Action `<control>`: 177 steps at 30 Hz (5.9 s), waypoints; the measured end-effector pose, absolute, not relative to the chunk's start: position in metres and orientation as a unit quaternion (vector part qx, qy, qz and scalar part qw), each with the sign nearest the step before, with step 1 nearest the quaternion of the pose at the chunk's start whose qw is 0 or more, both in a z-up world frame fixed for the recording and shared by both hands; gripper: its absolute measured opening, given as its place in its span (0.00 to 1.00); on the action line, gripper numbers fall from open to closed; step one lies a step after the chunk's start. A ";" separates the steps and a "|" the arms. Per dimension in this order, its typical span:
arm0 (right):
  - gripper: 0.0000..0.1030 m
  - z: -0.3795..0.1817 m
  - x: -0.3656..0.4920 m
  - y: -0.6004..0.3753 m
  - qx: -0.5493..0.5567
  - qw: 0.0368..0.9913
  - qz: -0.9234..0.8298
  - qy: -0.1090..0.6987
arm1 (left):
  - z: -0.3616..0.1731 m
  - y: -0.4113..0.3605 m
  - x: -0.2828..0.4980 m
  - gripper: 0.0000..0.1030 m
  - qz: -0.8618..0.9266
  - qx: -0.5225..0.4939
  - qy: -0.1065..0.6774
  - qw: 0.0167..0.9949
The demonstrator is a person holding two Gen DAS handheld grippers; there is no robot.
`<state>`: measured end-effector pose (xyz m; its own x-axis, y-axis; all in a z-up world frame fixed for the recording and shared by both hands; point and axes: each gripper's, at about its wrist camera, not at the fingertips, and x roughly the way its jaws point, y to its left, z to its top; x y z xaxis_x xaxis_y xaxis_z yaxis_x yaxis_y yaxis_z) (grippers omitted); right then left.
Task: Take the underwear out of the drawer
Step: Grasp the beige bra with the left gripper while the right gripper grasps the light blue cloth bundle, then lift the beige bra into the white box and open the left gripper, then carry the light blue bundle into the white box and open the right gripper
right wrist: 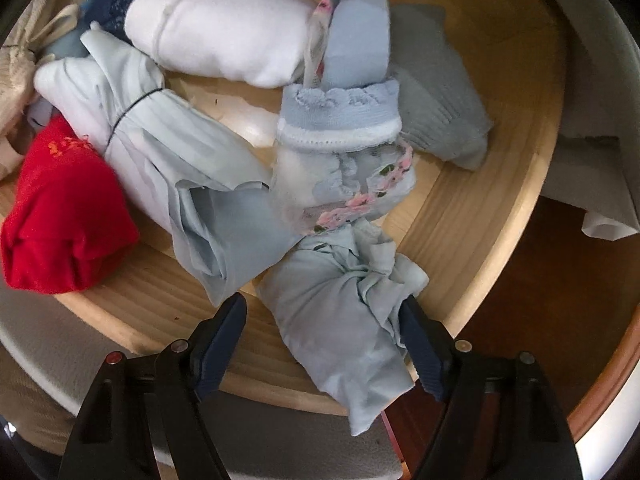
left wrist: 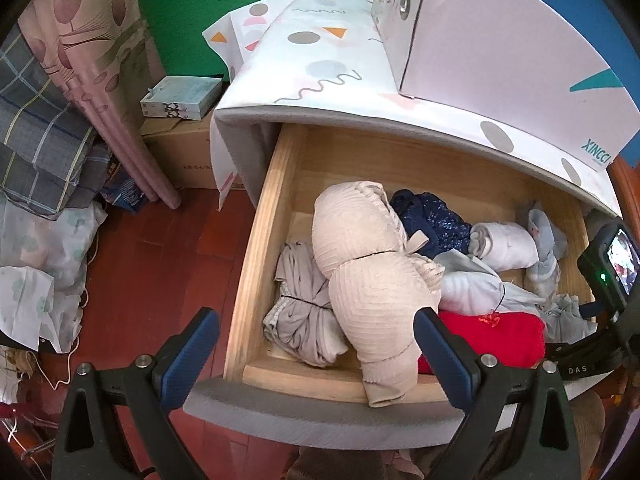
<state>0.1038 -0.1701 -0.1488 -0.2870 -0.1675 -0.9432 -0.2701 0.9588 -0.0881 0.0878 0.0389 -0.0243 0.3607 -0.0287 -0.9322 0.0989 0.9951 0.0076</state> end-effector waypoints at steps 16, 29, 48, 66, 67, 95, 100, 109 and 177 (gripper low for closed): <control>0.40 -0.177 0.080 -0.197 0.009 0.635 0.017 0.772 | -0.029 0.032 0.098 0.97 -0.043 0.016 0.574 0.818; 0.39 -0.195 0.057 -0.239 0.208 0.649 -0.001 0.732 | -0.035 0.026 0.106 0.97 -0.053 -0.021 0.599 0.799; 0.42 -0.188 0.044 -0.175 0.141 0.672 -0.007 0.727 | -0.086 0.013 0.133 0.67 -0.036 -0.065 0.658 0.749; 0.45 -0.167 0.047 -0.159 0.119 0.670 -0.003 0.733 | -0.034 0.010 0.110 0.52 -0.070 0.000 0.616 0.785; 0.44 -0.166 0.047 -0.159 0.118 0.671 -0.004 0.732 | -0.029 0.011 0.109 0.52 -0.073 0.003 0.613 0.787; 0.43 -0.157 0.045 -0.175 0.140 0.675 -0.004 0.725 | 0.205 -0.011 0.127 0.52 -0.142 0.021 0.416 0.898; 0.43 -0.155 0.045 -0.178 0.140 0.676 -0.004 0.724 | 0.221 -0.047 0.171 0.52 -0.152 0.038 0.392 0.907; 0.43 -0.155 0.045 -0.177 0.138 0.677 -0.005 0.723 | 0.167 -0.103 0.233 0.52 -0.154 0.072 0.442 0.881; 0.40 -0.132 0.045 -0.161 0.138 0.708 -0.012 0.693 | 0.055 0.022 0.098 0.61 -0.064 0.076 0.519 0.849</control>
<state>0.0452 -0.1607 -0.1322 0.0399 0.1753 -0.9837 0.2079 0.9615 0.1798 0.0976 0.0223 0.0547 0.4535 -0.0295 -0.8908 0.1880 0.9801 0.0633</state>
